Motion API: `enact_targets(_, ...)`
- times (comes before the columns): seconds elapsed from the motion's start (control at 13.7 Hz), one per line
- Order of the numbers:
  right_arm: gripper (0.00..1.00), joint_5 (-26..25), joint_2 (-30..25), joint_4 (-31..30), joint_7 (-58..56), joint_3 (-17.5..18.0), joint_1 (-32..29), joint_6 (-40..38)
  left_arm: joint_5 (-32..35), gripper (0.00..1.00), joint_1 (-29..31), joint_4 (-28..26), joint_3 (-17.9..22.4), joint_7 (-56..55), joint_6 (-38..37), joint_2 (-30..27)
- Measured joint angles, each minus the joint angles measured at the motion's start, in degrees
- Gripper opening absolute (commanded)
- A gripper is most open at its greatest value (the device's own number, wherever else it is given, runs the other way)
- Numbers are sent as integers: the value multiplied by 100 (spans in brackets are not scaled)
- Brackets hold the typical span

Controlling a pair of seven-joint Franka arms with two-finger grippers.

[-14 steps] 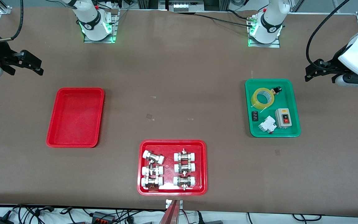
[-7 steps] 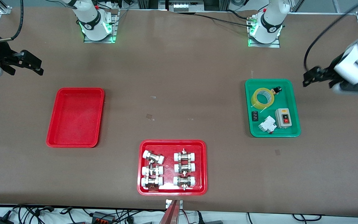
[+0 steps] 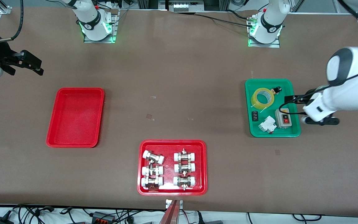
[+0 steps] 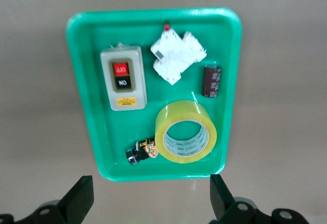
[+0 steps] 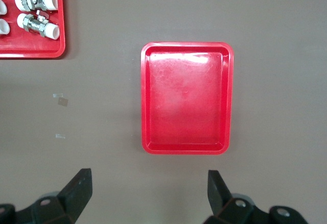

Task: Left arm passes tape to right arm into tray
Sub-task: 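Reach the left gripper down to the yellow tape roll and grasp it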

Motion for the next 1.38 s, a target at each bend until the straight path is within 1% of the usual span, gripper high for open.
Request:
enact_targets(0.07,100,0,0,0,0,0,0,0,0,100,-18,-279,-10,-1,359,58)
enact_targets(0.29,100,0,0,1,0,0,0,0,-5,100,-63,-1394,-57,-35,1625,118)
enact_targets(0.44,100,0,-1,1,0,0,0,0,-7,100,-69,-1973,-74,-70,2289,128)
enact_targets(0.58,100,0,-1,1,0,0,0,0,-7,100,-62,-2246,-74,-85,2519,156)
enact_targets(0.73,100,0,-1,1,0,0,0,0,-7,100,-59,-2325,-73,-106,2536,187)
enact_targets(0.8,100,0,-1,1,0,0,0,0,-7,96,-59,-2353,-73,-148,2527,196)
enact_targets(0.95,100,0,-1,1,0,0,0,0,-7,79,-60,-2395,-74,-298,2505,281)
enact_targets(1.02,100,0,-1,2,0,0,0,0,-7,72,-61,-2396,-74,-329,2505,337)
enact_targets(1.09,100,0,-1,2,1,0,0,0,-7,47,-62,-2396,-74,-335,2505,380)
enact_targets(1.17,100,0,-1,1,1,0,0,0,-7,27,-61,-2396,-74,-336,2505,415)
enact_targets(1.24,100,0,-1,1,1,0,0,0,-7,9,-62,-2394,-74,-336,2480,435)
enact_targets(1.31,100,0,-1,1,1,0,0,0,-7,4,-62,-2380,-74,-337,2391,438)
enact_targets(1.38,100,0,-1,1,1,0,0,0,-7,1,-61,-2321,-74,-337,2236,436)
